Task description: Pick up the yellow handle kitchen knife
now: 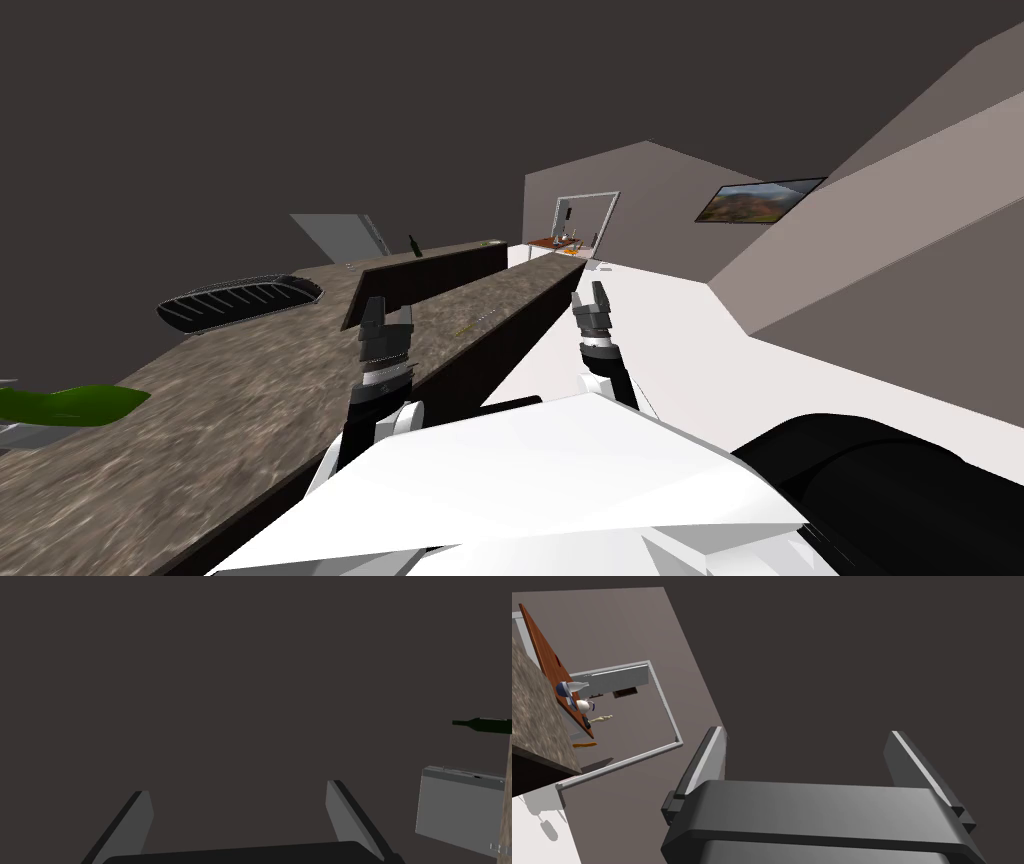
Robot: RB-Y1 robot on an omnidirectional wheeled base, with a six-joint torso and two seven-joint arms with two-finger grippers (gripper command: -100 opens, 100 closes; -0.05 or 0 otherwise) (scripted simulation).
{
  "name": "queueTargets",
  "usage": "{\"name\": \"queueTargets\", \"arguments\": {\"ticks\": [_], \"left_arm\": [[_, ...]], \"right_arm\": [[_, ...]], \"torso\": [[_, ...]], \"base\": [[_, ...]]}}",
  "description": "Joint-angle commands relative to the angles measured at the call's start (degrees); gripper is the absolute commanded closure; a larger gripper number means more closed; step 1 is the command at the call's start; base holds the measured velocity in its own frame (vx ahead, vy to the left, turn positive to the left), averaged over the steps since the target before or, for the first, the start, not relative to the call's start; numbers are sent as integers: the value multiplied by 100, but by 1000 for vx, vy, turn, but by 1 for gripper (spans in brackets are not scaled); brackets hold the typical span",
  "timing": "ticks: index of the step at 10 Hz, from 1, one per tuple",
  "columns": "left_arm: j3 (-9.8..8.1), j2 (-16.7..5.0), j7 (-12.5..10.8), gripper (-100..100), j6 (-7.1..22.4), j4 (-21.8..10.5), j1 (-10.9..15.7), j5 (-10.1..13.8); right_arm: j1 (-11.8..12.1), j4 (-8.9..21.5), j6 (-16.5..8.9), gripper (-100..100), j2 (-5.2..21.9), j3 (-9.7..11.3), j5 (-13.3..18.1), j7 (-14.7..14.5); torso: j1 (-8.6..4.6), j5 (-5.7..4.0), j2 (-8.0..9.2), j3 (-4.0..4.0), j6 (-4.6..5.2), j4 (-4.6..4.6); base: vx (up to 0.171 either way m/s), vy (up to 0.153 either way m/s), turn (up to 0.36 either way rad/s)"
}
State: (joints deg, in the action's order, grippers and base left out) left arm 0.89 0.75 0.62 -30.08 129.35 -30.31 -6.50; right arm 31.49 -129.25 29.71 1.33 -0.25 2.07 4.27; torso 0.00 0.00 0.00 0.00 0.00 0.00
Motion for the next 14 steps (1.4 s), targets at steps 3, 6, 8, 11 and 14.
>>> {"name": "queueTargets", "arguments": {"ticks": [3,6,8,11,14], "left_arm": [[-42,-431,-56,-100,297,-224,303,63],[-120,-740,-155,-100,752,-601,816,167],[-154,-820,-196,-100,1036,-761,1055,210],[-233,-960,-292,-100,1467,-1128,1521,305],[-278,-1023,-345,-100,1853,-1334,1827,357]], "right_arm": [[0,0,0,0,0,0,0,0],[-1,0,0,0,-1,1,0,0],[-1,0,0,0,-1,1,0,0],[-1,0,0,0,-1,1,0,0],[-1,0,0,0,-1,1,0,0]], "torso": [[-12,-2,8,4,1,2],[-29,-6,23,13,1,5],[-28,-7,20,12,0,5],[-26,-6,20,12,0,5],[-24,-5,16,9,0,3]], "base": [[-30,-38,1],[-68,-83,4],[-49,-62,5],[-57,-72,5],[-44,-60,4]]}}
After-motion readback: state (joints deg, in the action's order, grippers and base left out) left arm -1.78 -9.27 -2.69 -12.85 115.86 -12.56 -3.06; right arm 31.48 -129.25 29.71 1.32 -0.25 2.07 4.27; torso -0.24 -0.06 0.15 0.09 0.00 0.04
